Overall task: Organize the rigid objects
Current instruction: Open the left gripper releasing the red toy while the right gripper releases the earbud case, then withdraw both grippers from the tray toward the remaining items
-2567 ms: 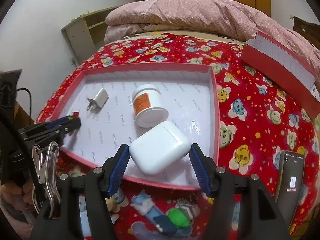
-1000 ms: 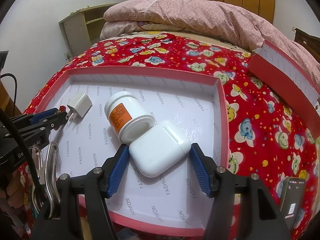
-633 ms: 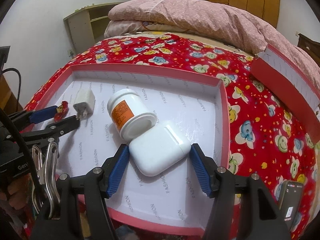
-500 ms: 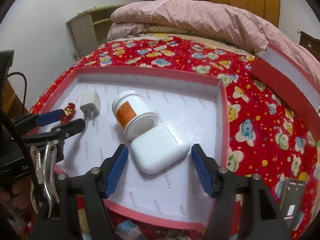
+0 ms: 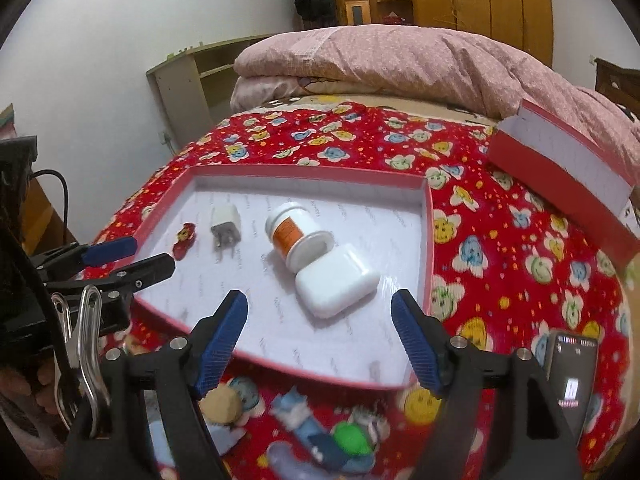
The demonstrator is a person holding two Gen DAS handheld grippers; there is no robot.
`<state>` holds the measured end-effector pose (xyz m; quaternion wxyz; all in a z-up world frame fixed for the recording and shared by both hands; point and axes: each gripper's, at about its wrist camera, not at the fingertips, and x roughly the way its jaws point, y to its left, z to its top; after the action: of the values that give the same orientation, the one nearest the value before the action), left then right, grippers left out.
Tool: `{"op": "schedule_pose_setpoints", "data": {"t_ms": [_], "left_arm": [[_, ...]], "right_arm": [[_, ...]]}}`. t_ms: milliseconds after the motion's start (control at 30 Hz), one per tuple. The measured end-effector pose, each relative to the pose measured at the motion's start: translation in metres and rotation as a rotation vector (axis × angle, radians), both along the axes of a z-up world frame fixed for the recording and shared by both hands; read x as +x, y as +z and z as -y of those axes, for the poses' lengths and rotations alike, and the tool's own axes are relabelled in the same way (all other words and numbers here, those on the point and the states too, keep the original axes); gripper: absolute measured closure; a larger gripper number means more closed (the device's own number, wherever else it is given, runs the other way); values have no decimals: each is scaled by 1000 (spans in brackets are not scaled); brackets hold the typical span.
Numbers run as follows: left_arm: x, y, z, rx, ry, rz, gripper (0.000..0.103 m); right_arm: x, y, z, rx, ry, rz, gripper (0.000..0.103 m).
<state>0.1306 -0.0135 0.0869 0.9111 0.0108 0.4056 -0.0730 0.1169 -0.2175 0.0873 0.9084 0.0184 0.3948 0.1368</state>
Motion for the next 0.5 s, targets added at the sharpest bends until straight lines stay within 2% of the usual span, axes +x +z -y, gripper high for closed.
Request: {"op": "schedule_pose_setpoints", "data": {"t_ms": [267, 500], "left_arm": [[-39, 8, -19, 0, 19, 15, 35], [-68, -5, -38, -20, 54, -16, 35]], "right_arm": [[-32, 6, 5, 29, -14, -1, 27], [-65, 0, 0, 45, -2, -24, 27]]}}
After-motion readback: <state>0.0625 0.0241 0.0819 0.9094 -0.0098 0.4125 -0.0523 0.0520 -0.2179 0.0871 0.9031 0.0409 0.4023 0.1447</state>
